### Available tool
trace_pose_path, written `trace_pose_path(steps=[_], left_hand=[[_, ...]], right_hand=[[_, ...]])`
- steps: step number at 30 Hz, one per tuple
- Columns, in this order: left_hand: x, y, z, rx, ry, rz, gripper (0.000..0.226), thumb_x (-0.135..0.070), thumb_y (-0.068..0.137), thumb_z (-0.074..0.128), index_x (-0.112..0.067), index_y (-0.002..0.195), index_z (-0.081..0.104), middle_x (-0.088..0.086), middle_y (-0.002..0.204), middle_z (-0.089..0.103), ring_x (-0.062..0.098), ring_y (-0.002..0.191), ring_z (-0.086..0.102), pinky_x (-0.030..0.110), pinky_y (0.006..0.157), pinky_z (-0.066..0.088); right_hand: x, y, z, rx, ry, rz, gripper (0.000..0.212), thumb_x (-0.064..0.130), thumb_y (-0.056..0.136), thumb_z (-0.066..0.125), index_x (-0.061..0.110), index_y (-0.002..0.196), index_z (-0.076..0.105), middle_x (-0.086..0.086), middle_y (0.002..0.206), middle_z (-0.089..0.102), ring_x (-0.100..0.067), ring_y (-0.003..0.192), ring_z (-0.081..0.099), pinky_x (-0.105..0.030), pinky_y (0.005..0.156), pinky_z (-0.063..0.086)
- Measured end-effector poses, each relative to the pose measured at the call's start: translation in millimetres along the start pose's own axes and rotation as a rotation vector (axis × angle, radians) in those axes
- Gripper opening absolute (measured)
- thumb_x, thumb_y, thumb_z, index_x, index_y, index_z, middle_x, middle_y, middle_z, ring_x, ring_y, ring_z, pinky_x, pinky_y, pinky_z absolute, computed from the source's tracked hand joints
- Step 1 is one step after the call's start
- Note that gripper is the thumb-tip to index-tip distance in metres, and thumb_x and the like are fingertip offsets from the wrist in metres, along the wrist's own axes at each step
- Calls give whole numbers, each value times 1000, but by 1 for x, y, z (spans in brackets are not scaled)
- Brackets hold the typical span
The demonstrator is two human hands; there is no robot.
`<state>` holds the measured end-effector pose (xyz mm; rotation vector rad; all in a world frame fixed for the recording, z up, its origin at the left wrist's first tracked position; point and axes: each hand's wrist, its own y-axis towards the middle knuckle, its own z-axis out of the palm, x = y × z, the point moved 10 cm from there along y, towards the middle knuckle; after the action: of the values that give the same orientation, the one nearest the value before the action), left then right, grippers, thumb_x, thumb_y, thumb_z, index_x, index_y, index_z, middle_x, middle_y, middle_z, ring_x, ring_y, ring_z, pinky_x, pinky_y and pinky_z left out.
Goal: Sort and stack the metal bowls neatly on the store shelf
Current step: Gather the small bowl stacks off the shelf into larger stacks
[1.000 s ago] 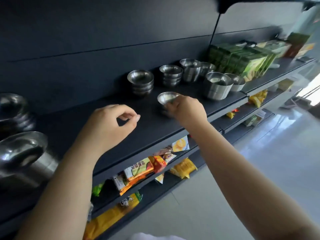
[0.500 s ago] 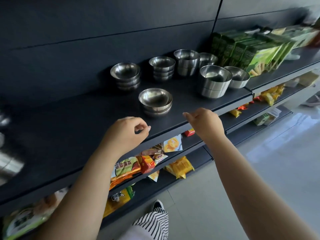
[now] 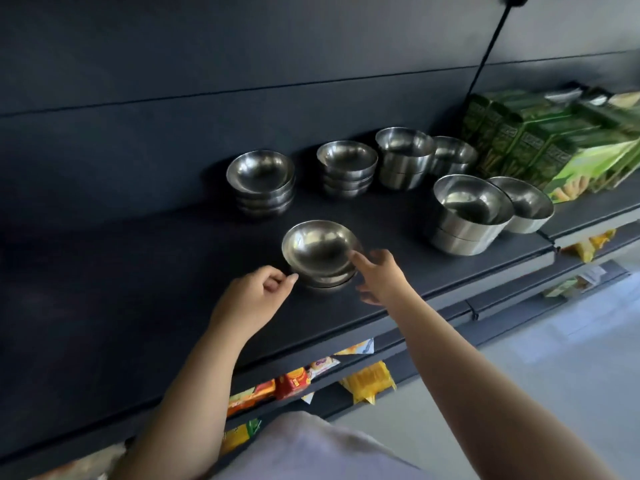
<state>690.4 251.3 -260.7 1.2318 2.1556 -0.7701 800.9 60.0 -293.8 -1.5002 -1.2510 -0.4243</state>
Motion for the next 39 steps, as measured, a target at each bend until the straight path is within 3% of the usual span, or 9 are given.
trace_pose_path(steps=[5, 7, 15, 22, 26, 28, 31, 36, 39], left_hand=[[15, 14, 23, 55, -321, -162, 99, -85, 54, 44, -27, 135, 44, -5, 118, 62, 18, 108, 60, 40, 99, 44], [15, 15, 30, 65, -363, -185, 108, -87, 49, 43, -30, 140, 37, -5, 124, 59, 19, 111, 58, 43, 101, 43], [14, -16, 20, -93, -532, -212, 90, -78, 54, 51, -41, 136, 39, -6, 112, 63, 16, 107, 59, 43, 99, 45], [37, -101, -36, -414, -632, -276, 86, -73, 58, 55, -41, 136, 38, -10, 110, 62, 13, 108, 58, 42, 99, 45], [52, -154, -67, -584, -661, -308, 58, -58, 68, 56, -47, 124, 45, -12, 104, 63, 10, 106, 59, 41, 100, 45], [58, -179, -81, -645, -659, -319, 43, -56, 72, 59, -54, 113, 46, -15, 100, 64, 5, 102, 59, 39, 99, 45], [65, -210, -102, -734, -643, -311, 45, -44, 84, 60, -43, 127, 45, -19, 96, 63, -2, 98, 58, 33, 98, 45], [83, -250, -136, -824, -634, -290, 39, -35, 87, 57, -43, 121, 39, -24, 88, 59, -16, 78, 54, 8, 71, 40], [102, -267, -165, -808, -598, -229, 42, -36, 86, 58, -38, 126, 48, -20, 94, 64, -17, 82, 58, 13, 84, 44]], right_hand=[[-3, 12, 22, 144, 194, 24, 61, 40, 92, 54, 28, 145, 25, 0, 115, 48, -24, 101, 59, -38, 79, 54], [-2, 14, 26, 173, 242, 11, 59, 39, 93, 53, 31, 145, 27, 1, 118, 49, -25, 105, 59, -40, 82, 54], [15, -1, 46, 314, 287, -89, 53, 37, 94, 53, 31, 143, 34, -1, 117, 57, -26, 107, 62, -38, 79, 56], [56, -71, 97, 626, 238, -233, 44, 31, 95, 52, 34, 138, 40, 4, 111, 57, -15, 91, 63, -32, 75, 56], [65, -117, 129, 816, 203, -274, 47, 27, 95, 53, 33, 139, 39, 1, 120, 57, -19, 98, 64, -32, 77, 56], [70, -139, 144, 894, 182, -306, 46, 26, 94, 54, 33, 138, 42, 2, 122, 59, -20, 100, 65, -32, 78, 57], [78, -170, 166, 970, 165, -345, 41, 25, 94, 54, 35, 133, 46, 4, 120, 60, -21, 101, 65, -32, 79, 57], [89, -217, 204, 1022, 173, -407, 44, 26, 95, 51, 39, 135, 40, 5, 124, 57, -20, 103, 64, -31, 77, 57], [95, -247, 229, 1015, 204, -450, 44, 26, 96, 50, 42, 136, 39, 6, 124, 57, -20, 105, 63, -33, 80, 56]])
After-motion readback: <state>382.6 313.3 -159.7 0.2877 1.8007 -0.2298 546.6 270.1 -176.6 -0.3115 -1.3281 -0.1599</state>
